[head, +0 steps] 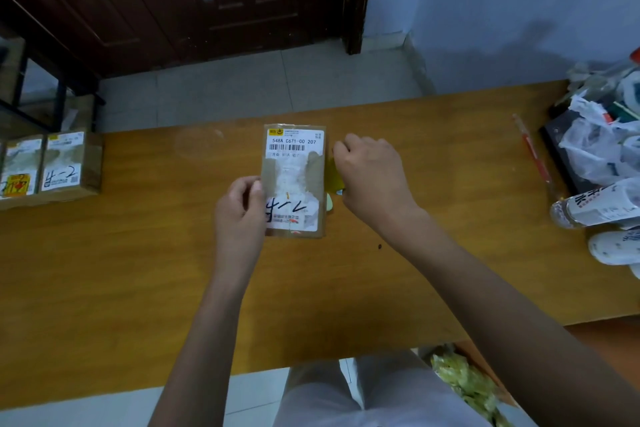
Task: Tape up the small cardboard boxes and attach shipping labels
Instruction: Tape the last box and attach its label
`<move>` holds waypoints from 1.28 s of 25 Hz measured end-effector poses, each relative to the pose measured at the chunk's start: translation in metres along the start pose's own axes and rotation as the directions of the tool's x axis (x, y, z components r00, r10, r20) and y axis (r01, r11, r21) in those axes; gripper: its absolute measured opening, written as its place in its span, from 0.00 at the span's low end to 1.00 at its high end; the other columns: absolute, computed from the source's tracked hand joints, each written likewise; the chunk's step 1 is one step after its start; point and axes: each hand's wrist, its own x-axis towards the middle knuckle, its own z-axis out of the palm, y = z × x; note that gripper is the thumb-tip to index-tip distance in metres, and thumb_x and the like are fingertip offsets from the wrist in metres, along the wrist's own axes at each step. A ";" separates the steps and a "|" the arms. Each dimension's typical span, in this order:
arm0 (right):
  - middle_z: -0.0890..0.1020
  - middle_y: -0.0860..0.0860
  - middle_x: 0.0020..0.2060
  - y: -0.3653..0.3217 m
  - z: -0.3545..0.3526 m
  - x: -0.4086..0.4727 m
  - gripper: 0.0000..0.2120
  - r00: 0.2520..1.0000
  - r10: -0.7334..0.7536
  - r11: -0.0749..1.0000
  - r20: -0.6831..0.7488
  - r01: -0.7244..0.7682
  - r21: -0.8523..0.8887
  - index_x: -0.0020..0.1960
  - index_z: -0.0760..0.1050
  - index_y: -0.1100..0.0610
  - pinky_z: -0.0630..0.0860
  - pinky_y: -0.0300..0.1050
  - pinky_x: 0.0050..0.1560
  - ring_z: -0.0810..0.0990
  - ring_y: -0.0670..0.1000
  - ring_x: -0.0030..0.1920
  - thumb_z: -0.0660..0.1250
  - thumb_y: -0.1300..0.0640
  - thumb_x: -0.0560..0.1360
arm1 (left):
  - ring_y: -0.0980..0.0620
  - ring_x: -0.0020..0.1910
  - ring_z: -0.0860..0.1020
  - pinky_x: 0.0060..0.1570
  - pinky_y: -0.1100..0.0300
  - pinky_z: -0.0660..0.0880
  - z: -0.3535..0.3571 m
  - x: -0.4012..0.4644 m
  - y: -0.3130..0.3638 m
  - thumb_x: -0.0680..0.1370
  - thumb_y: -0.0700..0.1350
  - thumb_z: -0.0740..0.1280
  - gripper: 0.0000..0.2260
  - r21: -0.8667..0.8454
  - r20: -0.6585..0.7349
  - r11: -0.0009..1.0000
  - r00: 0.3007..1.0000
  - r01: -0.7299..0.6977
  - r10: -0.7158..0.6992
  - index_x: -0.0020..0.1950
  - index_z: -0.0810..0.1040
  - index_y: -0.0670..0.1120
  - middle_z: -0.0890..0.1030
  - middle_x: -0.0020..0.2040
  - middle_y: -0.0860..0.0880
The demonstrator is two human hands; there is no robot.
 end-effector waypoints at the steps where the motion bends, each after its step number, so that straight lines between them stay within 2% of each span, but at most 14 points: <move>1: 0.75 0.52 0.43 -0.002 0.000 0.000 0.12 1.000 0.010 1.000 0.007 -0.010 -0.008 0.47 0.70 0.56 0.60 0.45 0.41 0.68 0.52 0.39 0.68 0.66 0.67 | 0.50 0.44 0.82 0.36 0.57 0.79 0.004 -0.003 0.003 0.77 0.56 0.63 0.06 0.065 0.024 0.998 1.000 0.001 -0.002 0.50 0.76 0.57 0.82 0.45 0.53; 4: 0.76 0.54 0.47 -0.010 -0.001 0.000 0.15 0.998 0.003 1.000 0.066 -0.001 -0.025 0.50 0.71 0.58 0.60 0.46 0.43 0.75 0.55 0.45 0.71 0.62 0.66 | 0.45 0.61 0.75 0.57 0.47 0.76 0.028 -0.011 0.007 0.64 0.64 0.73 0.41 0.505 0.081 0.863 0.995 0.007 -0.056 0.71 0.67 0.44 0.76 0.63 0.45; 6: 0.76 0.55 0.49 -0.017 0.001 0.000 0.19 0.995 -0.026 1.000 0.098 0.027 -0.005 0.52 0.71 0.59 0.59 0.47 0.45 0.76 0.57 0.48 0.74 0.58 0.65 | 0.41 0.69 0.68 0.65 0.47 0.70 0.043 -0.015 0.002 0.64 0.61 0.77 0.53 0.620 -0.003 0.782 0.997 0.060 -0.074 0.76 0.56 0.36 0.69 0.70 0.39; 9: 0.77 0.54 0.50 -0.009 0.006 0.000 0.19 0.996 -0.084 0.994 0.019 0.082 0.073 0.55 0.72 0.58 0.63 0.47 0.47 0.76 0.57 0.51 0.73 0.56 0.66 | 0.42 0.65 0.72 0.59 0.45 0.74 0.044 -0.007 -0.007 0.63 0.58 0.78 0.47 0.438 -0.074 0.886 0.988 0.153 -0.134 0.73 0.62 0.39 0.72 0.66 0.43; 11: 0.79 0.52 0.50 0.014 0.008 -0.002 0.22 0.998 -0.024 0.952 -0.064 0.043 0.303 0.56 0.73 0.57 0.69 0.47 0.46 0.76 0.55 0.50 0.75 0.57 0.64 | 0.45 0.60 0.76 0.56 0.44 0.76 0.036 -0.003 -0.014 0.59 0.61 0.76 0.46 0.259 -0.074 0.946 0.980 0.197 -0.183 0.71 0.64 0.43 0.75 0.62 0.47; 14: 0.77 0.50 0.45 0.038 0.017 -0.015 0.20 0.983 0.172 0.653 -0.064 -0.065 0.755 0.56 0.71 0.60 0.69 0.35 0.37 0.75 0.47 0.41 0.74 0.61 0.68 | 0.51 0.55 0.79 0.52 0.45 0.79 0.029 -0.003 -0.014 0.55 0.66 0.75 0.47 0.074 -0.055 0.971 0.973 0.226 -0.222 0.68 0.66 0.47 0.77 0.57 0.53; 17: 0.72 0.46 0.37 0.027 0.020 -0.021 0.12 0.957 0.279 0.486 -0.080 -0.069 0.871 0.50 0.68 0.59 0.64 0.32 0.32 0.70 0.41 0.35 0.66 0.70 0.71 | 0.53 0.52 0.79 0.47 0.50 0.81 0.034 -0.004 -0.012 0.55 0.66 0.75 0.45 0.010 -0.016 0.969 0.969 0.248 -0.248 0.66 0.66 0.48 0.76 0.54 0.56; 19: 0.71 0.44 0.37 0.025 0.012 -0.017 0.14 0.935 0.314 0.540 -0.164 -0.034 0.841 0.49 0.69 0.60 0.64 0.29 0.35 0.70 0.41 0.36 0.64 0.72 0.68 | 0.53 0.51 0.80 0.42 0.54 0.81 0.030 0.000 -0.011 0.55 0.62 0.77 0.44 -0.110 -0.008 0.955 0.961 0.274 -0.276 0.66 0.67 0.48 0.77 0.54 0.53; 21: 0.74 0.49 0.41 0.041 0.006 -0.013 0.17 0.910 0.303 0.765 -0.282 -0.055 0.641 0.51 0.72 0.62 0.62 0.31 0.39 0.73 0.47 0.40 0.64 0.73 0.63 | 0.54 0.49 0.80 0.35 0.62 0.79 0.015 0.009 -0.010 0.55 0.59 0.78 0.44 -0.215 -0.072 0.945 0.961 0.248 -0.268 0.66 0.66 0.46 0.77 0.56 0.51; 22: 0.76 0.53 0.43 0.051 0.004 -0.013 0.19 0.909 0.277 0.864 -0.313 -0.092 0.495 0.51 0.73 0.62 0.62 0.37 0.39 0.74 0.52 0.42 0.65 0.73 0.61 | 0.54 0.50 0.80 0.34 0.65 0.78 0.007 0.014 -0.011 0.55 0.59 0.78 0.44 -0.216 -0.100 0.951 0.964 0.220 -0.245 0.67 0.66 0.46 0.77 0.57 0.50; 23: 0.77 0.56 0.44 0.059 0.002 -0.012 0.20 0.922 0.258 0.908 -0.288 -0.130 0.398 0.50 0.73 0.62 0.62 0.42 0.39 0.74 0.57 0.43 0.64 0.74 0.59 | 0.54 0.50 0.80 0.35 0.65 0.77 0.000 0.017 -0.012 0.55 0.59 0.78 0.44 -0.206 -0.098 0.957 0.969 0.202 -0.226 0.67 0.66 0.47 0.77 0.57 0.51; 25: 0.76 0.57 0.45 0.060 0.003 -0.012 0.20 0.953 0.255 0.916 -0.163 -0.185 0.355 0.49 0.72 0.62 0.61 0.45 0.37 0.74 0.59 0.44 0.62 0.75 0.59 | 0.51 0.51 0.81 0.35 0.63 0.78 -0.005 0.019 -0.012 0.56 0.58 0.78 0.44 -0.259 -0.019 0.935 0.967 0.243 -0.256 0.67 0.67 0.46 0.78 0.57 0.49; 28: 0.74 0.56 0.43 0.058 0.012 -0.007 0.18 0.966 0.232 0.925 -0.115 -0.183 0.333 0.47 0.70 0.61 0.59 0.45 0.37 0.72 0.58 0.43 0.60 0.75 0.60 | 0.48 0.48 0.82 0.34 0.59 0.79 -0.003 0.018 -0.007 0.59 0.55 0.78 0.40 -0.372 0.113 0.878 0.953 0.302 -0.280 0.66 0.71 0.40 0.80 0.56 0.44; 32: 0.68 0.51 0.40 0.054 0.015 -0.006 0.20 0.973 0.203 0.909 -0.113 -0.144 0.391 0.44 0.62 0.54 0.57 0.43 0.37 0.66 0.53 0.40 0.60 0.75 0.60 | 0.55 0.29 0.80 0.25 0.68 0.73 -0.006 0.016 -0.005 0.68 0.47 0.71 0.11 -0.540 0.252 0.783 0.947 0.310 -0.200 0.46 0.80 0.41 0.81 0.36 0.48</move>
